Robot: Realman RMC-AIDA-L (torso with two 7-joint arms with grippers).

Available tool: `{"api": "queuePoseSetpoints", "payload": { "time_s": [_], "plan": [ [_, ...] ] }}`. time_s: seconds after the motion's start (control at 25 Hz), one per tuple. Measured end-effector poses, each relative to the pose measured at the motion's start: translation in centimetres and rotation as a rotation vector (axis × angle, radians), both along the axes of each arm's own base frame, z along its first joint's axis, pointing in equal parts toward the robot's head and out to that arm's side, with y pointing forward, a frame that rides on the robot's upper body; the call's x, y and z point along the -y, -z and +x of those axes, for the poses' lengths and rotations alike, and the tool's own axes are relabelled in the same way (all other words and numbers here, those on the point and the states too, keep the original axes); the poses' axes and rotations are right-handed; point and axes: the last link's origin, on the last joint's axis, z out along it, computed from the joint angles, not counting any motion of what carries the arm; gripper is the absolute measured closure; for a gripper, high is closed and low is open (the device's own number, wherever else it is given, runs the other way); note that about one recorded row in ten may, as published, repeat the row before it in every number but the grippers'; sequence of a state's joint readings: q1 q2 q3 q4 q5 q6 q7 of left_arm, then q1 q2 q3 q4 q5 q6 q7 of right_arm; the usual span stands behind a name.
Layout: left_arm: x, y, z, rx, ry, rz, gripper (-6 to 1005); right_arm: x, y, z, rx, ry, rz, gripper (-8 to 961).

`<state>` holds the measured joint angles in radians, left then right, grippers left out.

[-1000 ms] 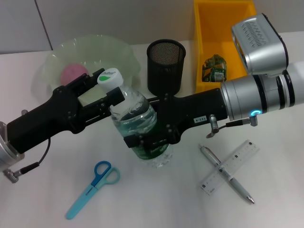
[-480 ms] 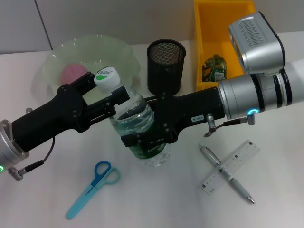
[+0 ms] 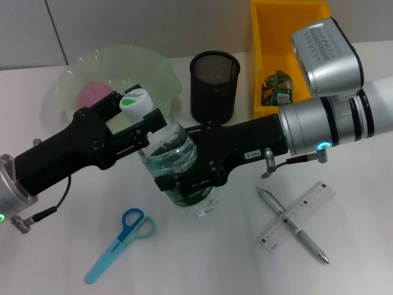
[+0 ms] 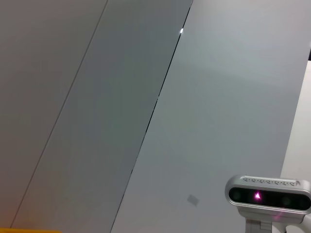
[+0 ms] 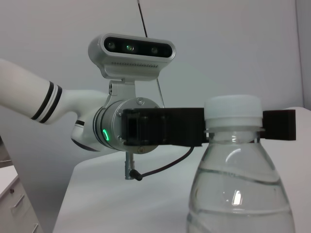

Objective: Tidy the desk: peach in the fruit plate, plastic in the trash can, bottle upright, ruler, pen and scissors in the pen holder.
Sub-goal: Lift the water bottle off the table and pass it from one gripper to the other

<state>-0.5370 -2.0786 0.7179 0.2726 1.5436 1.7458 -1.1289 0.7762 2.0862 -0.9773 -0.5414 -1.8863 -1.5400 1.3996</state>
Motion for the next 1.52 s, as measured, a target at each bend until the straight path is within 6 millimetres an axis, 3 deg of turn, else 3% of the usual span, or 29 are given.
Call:
{"api": "queuePoseSetpoints", "payload": {
  "time_s": [0.36, 0.6, 1.24, 1.36, 1.52],
  "plan": [
    [0.01, 0.13, 0.04, 0.005, -0.005, -0.005, 332, -0.02, -0.02, -0.04, -0.003, -0.001, 0.002, 171],
    [0.0, 0.14, 0.03, 0.005, -0.006, -0.005, 408, -0.04, -0.03, -0.09, -0.004, -0.002, 0.002, 168],
    [0.05, 0.19, 0.09, 0.002, 0.003, 0.0, 465, 0.04, -0.07, -0.17, -0.01, -0.005, -0.003, 159],
    [0.04, 0.17, 0.09, 0.004, 0.001, -0.001, 566, 0.03, -0.1, -0.19, -0.013, -0.002, -0.003, 157],
    [0.06, 0.11, 0.05, 0.007, -0.001, -0.004, 564, 0.02, -0.21, -0.23, -0.015, 0.002, -0.005, 155]
  ]
}}
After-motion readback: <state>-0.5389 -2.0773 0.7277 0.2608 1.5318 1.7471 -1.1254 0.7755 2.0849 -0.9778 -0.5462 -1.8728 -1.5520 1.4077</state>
